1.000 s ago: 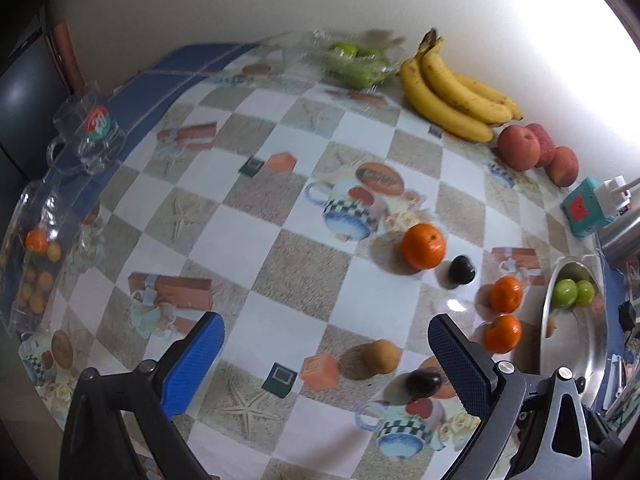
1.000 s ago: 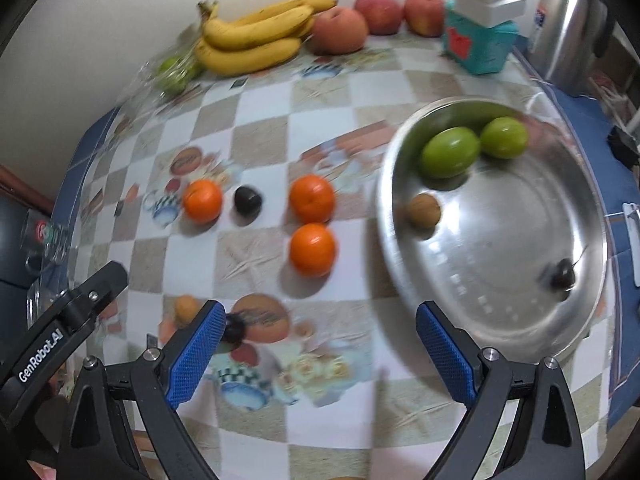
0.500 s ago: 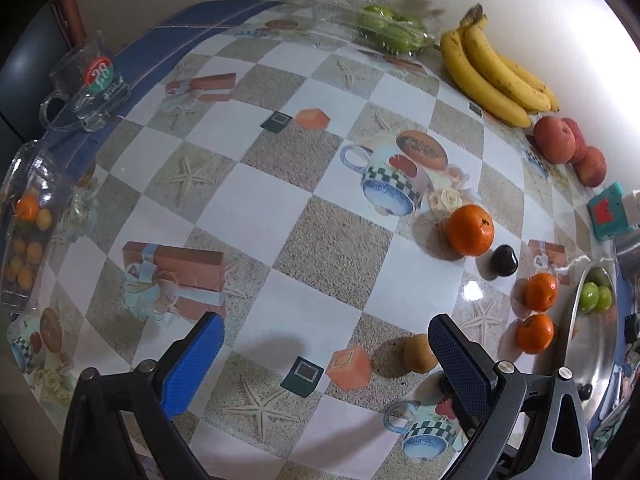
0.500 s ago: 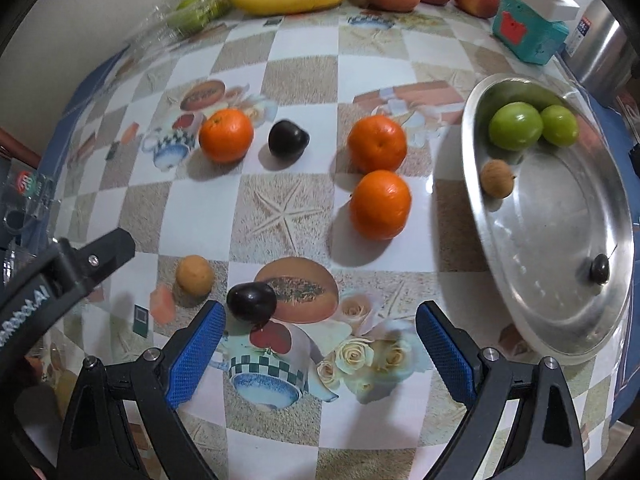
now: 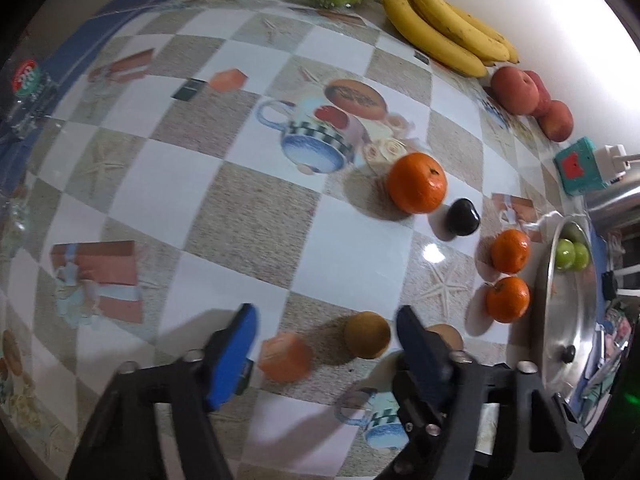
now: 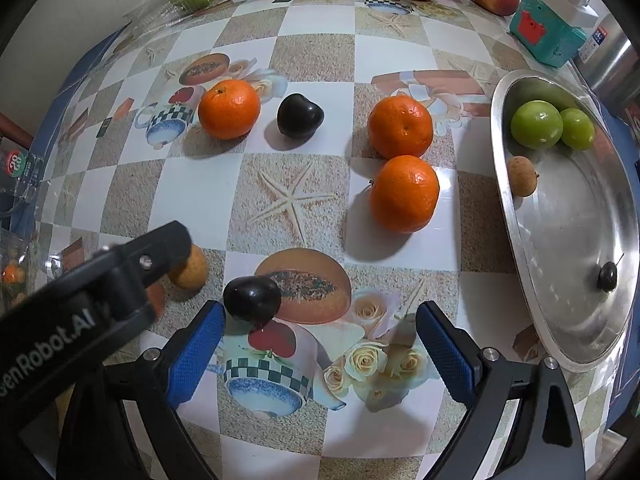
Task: Organize fruits
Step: 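Move the left tool to a small brown round fruit while the right tool approaches a black plum, then close the left tool on the brown fruit while the right tool grasps the black plum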
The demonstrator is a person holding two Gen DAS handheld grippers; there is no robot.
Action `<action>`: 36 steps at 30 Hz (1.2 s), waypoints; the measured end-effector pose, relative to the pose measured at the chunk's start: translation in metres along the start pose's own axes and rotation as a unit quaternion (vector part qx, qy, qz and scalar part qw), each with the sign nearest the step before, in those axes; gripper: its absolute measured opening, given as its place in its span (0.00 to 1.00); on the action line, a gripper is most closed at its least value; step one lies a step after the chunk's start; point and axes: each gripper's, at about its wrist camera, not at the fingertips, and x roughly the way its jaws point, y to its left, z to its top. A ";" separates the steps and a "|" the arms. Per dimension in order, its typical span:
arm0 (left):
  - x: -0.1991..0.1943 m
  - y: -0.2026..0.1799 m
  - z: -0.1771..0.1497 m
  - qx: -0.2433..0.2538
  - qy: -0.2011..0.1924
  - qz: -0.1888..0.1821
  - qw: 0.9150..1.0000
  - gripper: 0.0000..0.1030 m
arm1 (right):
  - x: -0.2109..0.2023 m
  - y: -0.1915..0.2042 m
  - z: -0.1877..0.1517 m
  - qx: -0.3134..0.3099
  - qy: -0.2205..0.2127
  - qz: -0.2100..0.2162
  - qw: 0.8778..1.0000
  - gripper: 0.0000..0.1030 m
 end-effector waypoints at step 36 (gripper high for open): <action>-0.005 0.016 0.007 -0.035 -0.013 -0.024 0.999 0.26 | 0.016 0.018 0.005 -0.015 -0.005 -0.033 0.999 1.00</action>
